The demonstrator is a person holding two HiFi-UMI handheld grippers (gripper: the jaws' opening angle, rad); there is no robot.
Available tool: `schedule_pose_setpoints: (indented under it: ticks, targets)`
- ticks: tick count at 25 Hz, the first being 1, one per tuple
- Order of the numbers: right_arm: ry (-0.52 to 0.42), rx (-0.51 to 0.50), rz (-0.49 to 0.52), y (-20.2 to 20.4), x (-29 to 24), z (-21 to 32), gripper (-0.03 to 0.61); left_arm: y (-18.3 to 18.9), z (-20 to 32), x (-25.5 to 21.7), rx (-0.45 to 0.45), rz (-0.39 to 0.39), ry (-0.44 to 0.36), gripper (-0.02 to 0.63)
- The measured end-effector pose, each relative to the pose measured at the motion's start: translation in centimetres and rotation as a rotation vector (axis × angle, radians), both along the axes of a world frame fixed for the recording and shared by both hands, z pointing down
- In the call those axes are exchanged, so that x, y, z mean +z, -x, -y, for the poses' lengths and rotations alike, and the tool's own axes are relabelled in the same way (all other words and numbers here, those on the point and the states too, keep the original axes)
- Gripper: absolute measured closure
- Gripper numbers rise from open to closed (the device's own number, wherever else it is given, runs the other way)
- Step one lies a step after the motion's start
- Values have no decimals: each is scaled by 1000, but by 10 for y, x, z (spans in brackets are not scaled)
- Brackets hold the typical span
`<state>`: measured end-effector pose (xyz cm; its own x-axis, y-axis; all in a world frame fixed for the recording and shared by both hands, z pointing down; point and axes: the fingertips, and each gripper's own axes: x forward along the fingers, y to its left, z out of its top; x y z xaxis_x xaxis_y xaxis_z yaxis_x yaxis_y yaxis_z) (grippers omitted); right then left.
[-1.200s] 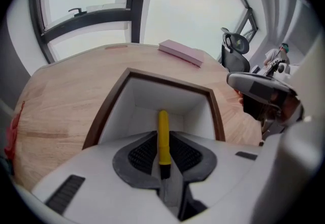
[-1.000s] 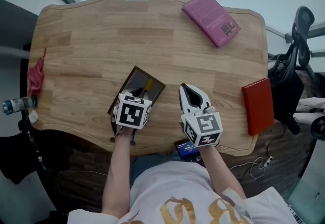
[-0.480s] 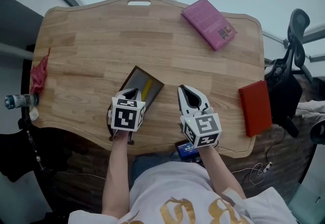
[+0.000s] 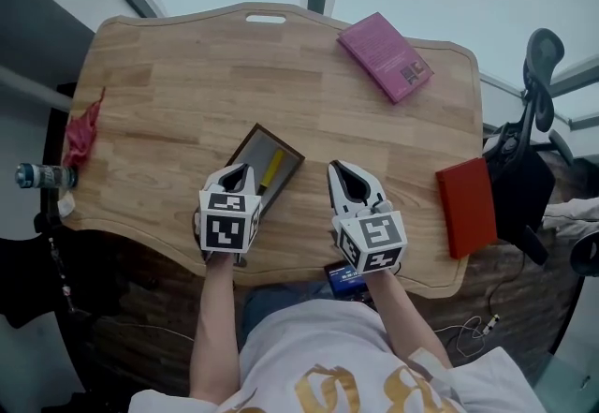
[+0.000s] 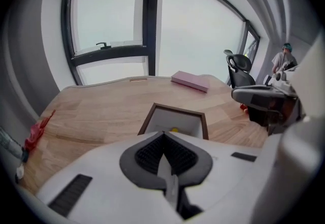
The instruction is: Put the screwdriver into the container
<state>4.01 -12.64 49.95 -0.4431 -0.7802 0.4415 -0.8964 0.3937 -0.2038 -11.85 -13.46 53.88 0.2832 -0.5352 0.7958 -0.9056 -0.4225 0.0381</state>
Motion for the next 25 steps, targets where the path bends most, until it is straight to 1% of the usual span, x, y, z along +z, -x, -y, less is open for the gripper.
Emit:
schedule_pose_setpoints:
  ticks: [4, 6, 9, 12, 15, 17, 20, 25]
  targets:
    - [-23, -14, 4, 2, -11, -2, 546, 2, -2, -19, -66, -77, -54, 601]
    - [-35, -21, 7, 4, -17, -2, 546, 3, -3, -28, -88, -100, -84, 601]
    - [-55, -35, 8, 7, -26, -4, 546, 0, -7, -39, -77, -112, -133, 601]
    - [-77, -52, 10, 10, -37, -7, 546, -5, -12, -59, -66, -144, -220, 601]
    - [-100, -69, 11, 11, -48, -11, 546, -8, -19, -76, -63, -151, -293, 601]
    - [-116, -84, 7, 13, -56, -14, 546, -9, -24, -84, -64, -160, -315, 601]
    - [-141, -102, -6, 15, -65, -17, 546, -10, -28, -93, -80, -192, -332, 601]
    - [-156, -120, -6, 15, -73, -20, 546, -7, -31, -104, -100, -207, -357, 601]
